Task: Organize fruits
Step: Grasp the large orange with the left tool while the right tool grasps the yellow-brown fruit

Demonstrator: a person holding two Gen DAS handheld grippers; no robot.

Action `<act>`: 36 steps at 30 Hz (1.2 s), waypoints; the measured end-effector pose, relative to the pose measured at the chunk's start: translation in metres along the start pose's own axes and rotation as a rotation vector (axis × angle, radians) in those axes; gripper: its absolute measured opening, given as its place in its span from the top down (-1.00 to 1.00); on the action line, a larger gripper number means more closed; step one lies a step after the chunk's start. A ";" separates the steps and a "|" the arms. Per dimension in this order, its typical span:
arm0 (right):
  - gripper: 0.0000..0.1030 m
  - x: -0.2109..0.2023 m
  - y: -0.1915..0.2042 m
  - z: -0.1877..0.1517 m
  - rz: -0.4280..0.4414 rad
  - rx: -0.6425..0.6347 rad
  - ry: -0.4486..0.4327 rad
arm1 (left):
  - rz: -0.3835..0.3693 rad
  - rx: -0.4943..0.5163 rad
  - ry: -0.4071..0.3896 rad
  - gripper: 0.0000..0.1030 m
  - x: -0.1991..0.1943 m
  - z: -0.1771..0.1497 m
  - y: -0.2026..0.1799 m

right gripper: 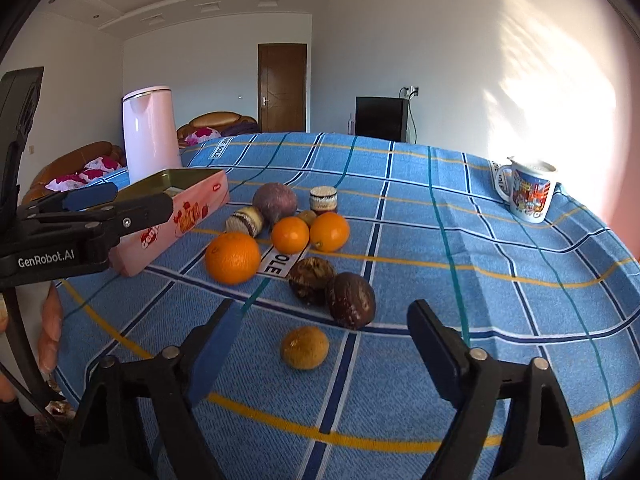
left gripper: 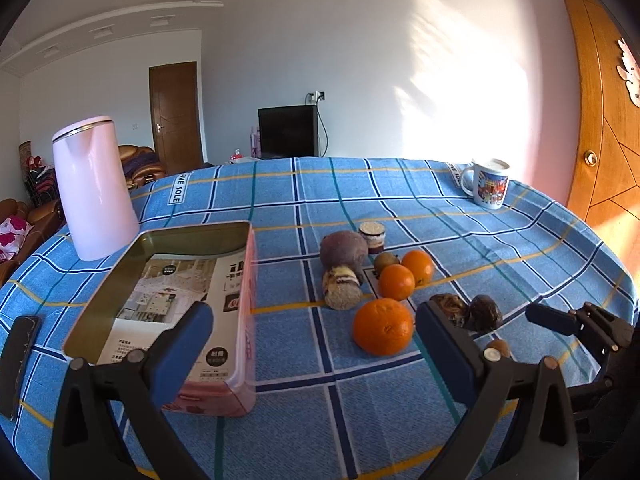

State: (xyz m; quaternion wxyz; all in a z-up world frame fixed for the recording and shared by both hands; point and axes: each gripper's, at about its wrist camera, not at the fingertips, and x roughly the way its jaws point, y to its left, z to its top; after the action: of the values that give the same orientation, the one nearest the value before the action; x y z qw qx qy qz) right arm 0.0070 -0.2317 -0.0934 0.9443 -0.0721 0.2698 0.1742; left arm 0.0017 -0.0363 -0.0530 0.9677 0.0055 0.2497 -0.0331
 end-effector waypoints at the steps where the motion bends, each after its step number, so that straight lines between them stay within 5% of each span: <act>1: -0.39 0.003 0.000 -0.002 0.010 0.001 0.016 | -0.004 0.006 0.005 -1.00 0.001 -0.001 -0.002; 11: 0.44 0.019 -0.002 -0.011 0.100 0.040 0.090 | -0.042 0.017 0.040 -0.98 0.009 -0.003 -0.010; 14: 0.44 0.013 -0.006 -0.009 0.105 0.058 0.057 | -0.052 0.031 0.056 -0.94 0.013 -0.003 -0.016; 17: 0.44 0.006 -0.009 -0.004 0.094 0.063 0.022 | -0.088 0.053 0.091 -0.63 0.022 -0.001 -0.025; 25: 0.44 -0.002 -0.020 0.006 0.077 0.072 -0.034 | -0.103 0.089 0.197 -0.51 0.051 0.002 -0.039; 28: 0.44 -0.001 -0.020 0.005 0.082 0.072 -0.033 | -0.128 0.072 0.245 -0.35 0.062 0.000 -0.039; 30: 0.44 0.001 -0.021 0.005 0.084 0.074 -0.031 | -0.145 0.052 0.267 0.01 0.067 0.000 -0.036; 36: 0.44 0.000 -0.020 0.007 0.082 0.066 -0.035 | -0.169 0.040 0.252 0.04 0.064 -0.001 -0.033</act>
State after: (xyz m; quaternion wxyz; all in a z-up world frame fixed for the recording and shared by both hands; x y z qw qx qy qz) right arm 0.0176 -0.2488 -0.0867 0.9428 -0.0269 0.2614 0.2053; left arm 0.0543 -0.0735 -0.0847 0.9221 0.0078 0.3683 -0.1185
